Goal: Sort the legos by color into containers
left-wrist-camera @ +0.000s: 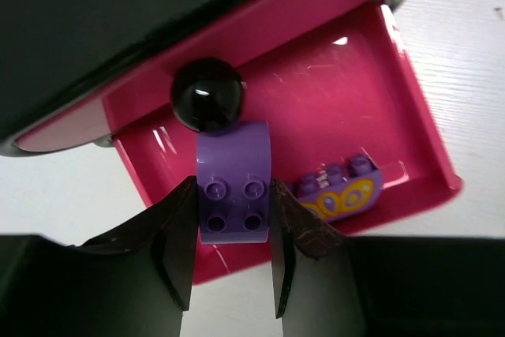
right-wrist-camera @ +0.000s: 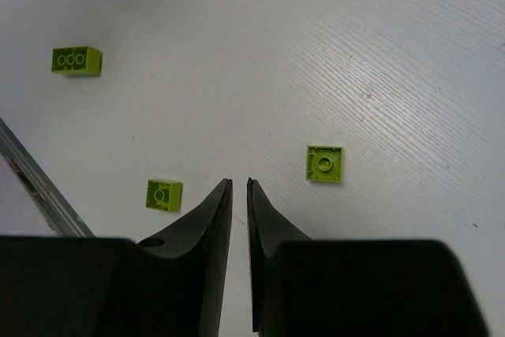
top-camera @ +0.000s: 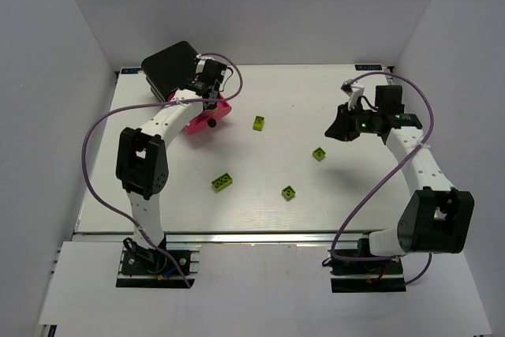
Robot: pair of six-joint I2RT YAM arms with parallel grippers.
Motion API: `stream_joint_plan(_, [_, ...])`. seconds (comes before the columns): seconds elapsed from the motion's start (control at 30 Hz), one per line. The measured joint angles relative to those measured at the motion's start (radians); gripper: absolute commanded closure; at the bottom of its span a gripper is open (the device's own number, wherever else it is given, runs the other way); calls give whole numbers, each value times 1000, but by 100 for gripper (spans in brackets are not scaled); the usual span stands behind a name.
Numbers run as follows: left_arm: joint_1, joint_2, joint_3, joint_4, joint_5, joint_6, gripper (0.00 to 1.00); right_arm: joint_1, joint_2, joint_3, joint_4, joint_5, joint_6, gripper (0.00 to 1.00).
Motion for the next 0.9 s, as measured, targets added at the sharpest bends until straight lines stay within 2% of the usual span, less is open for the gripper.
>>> stream_joint_plan(0.03, [7, 4, 0, 0, -3, 4, 99, 8, 2, 0, 0, 1, -5, 80])
stream_joint_plan(0.07, [12, 5, 0, 0, -4, 5, 93, 15, 4, 1, 0, 1, -7, 77])
stream_joint_plan(0.1, [18, 5, 0, 0, -5, 7, 69, 21, 7, 2, 0, 2, -8, 74])
stream_joint_plan(0.17, [26, 5, 0, -1, -4, 8, 55, 34, 13, 8, 0, 4, -14, 68])
stream_joint_plan(0.2, [28, 5, 0, -1, -3, 8, 43, 40, 16, 12, -2, 4, -19, 66])
stream_joint_plan(0.33, [31, 5, 0, -3, 5, 3, 27, 64, 35, 39, -8, 2, -51, 58])
stream_joint_plan(0.47, [31, 0, 0, -18, 13, -6, 24, 90, 58, 71, -27, -15, -93, 57])
stream_joint_plan(0.53, [31, -10, 0, -29, 21, -11, 29, 106, 68, 79, -30, -20, -110, 58])
stream_joint_plan(0.57, [31, -19, -1, -32, 29, -15, 50, 114, 71, 83, -32, -23, -116, 60])
stream_joint_plan(0.63, [31, -48, -6, -28, 61, -26, 76, 130, 80, 87, -35, -26, -129, 64])
stream_joint_plan(0.67, [31, -75, -24, -15, 98, -20, 91, 138, 84, 87, -36, -27, -136, 70])
stream_joint_plan(0.73, [32, -153, -85, 6, 182, 0, 98, 151, 92, 91, -42, -29, -148, 80])
stream_joint_plan(0.83, [33, -277, -175, 35, 338, 31, 99, 165, 101, 92, -46, -34, -161, 86])
stream_joint_plan(0.9, [33, -340, -226, 57, 442, 52, 100, 171, 109, 95, -46, -34, -165, 86])
